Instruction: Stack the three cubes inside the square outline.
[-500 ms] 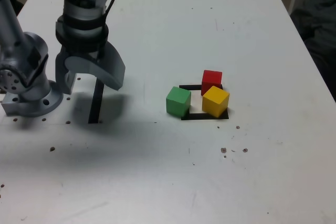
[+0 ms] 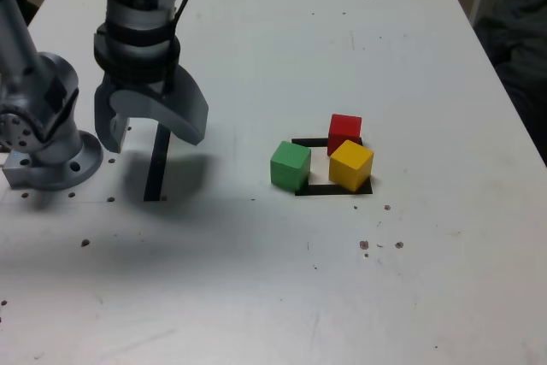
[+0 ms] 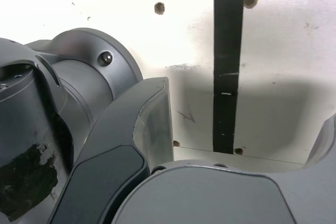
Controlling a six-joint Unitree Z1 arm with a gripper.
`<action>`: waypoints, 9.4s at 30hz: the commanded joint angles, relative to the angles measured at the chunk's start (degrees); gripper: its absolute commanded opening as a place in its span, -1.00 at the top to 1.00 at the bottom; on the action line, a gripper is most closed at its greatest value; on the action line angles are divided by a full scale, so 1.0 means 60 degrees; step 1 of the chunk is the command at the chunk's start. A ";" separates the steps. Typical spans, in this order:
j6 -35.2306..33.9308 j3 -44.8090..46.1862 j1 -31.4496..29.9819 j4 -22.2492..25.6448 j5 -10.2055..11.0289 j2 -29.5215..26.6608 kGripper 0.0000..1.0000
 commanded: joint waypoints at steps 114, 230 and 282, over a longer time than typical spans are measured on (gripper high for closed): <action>0.0632 -0.6351 -0.0339 0.1827 -0.0711 0.5361 -0.99; 0.1386 -0.8925 0.0725 0.2383 -0.0726 0.6705 0.56; 0.1735 -1.1447 0.0588 0.4434 0.0545 0.6480 -0.99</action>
